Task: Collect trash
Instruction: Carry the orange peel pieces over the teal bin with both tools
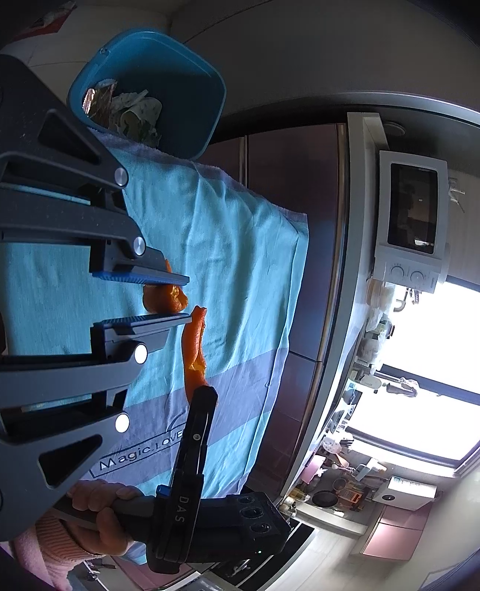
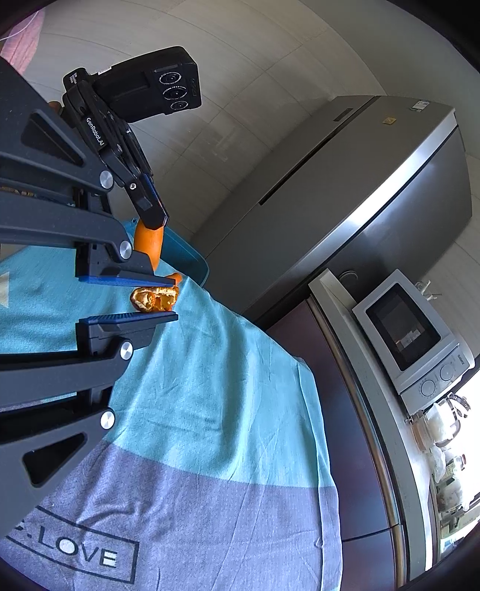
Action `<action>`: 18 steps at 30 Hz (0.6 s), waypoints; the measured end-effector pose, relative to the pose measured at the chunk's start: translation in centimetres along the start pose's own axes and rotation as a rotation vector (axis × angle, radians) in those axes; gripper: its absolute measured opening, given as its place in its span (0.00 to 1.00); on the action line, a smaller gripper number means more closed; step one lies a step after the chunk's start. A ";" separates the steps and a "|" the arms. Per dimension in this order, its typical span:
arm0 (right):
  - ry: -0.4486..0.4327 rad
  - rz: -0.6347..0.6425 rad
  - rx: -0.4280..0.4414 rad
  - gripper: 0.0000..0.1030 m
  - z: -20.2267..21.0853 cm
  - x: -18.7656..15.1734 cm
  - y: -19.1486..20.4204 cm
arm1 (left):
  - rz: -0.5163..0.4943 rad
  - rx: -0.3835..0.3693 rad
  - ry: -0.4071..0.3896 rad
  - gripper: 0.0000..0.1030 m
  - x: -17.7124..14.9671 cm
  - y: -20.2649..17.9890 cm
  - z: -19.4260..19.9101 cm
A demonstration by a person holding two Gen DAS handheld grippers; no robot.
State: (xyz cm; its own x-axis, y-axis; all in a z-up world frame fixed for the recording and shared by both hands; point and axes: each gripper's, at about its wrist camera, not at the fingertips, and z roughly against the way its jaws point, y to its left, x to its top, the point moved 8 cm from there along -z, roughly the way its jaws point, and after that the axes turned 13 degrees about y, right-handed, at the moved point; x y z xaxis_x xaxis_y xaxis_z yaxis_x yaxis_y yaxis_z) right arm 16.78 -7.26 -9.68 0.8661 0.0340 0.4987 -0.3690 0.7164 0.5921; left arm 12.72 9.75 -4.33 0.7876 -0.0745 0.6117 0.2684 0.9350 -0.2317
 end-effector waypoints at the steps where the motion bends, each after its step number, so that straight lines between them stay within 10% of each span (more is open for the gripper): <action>1: 0.001 0.000 0.001 0.11 0.0 0.0 0.0 | 0.002 0.000 -0.001 0.15 0.0 0.1 0.0; 18: 0.020 0.013 0.020 0.11 -1.3 0.1 0.8 | 0.024 0.019 -0.014 0.15 0.1 1.5 0.7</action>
State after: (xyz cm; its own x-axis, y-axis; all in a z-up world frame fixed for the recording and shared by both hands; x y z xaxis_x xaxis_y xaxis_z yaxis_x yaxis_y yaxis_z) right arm 16.99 -5.79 -9.94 0.8677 0.0570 0.4938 -0.3867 0.7015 0.5986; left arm 12.87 11.38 -4.07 0.7858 -0.0467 0.6167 0.2387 0.9428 -0.2327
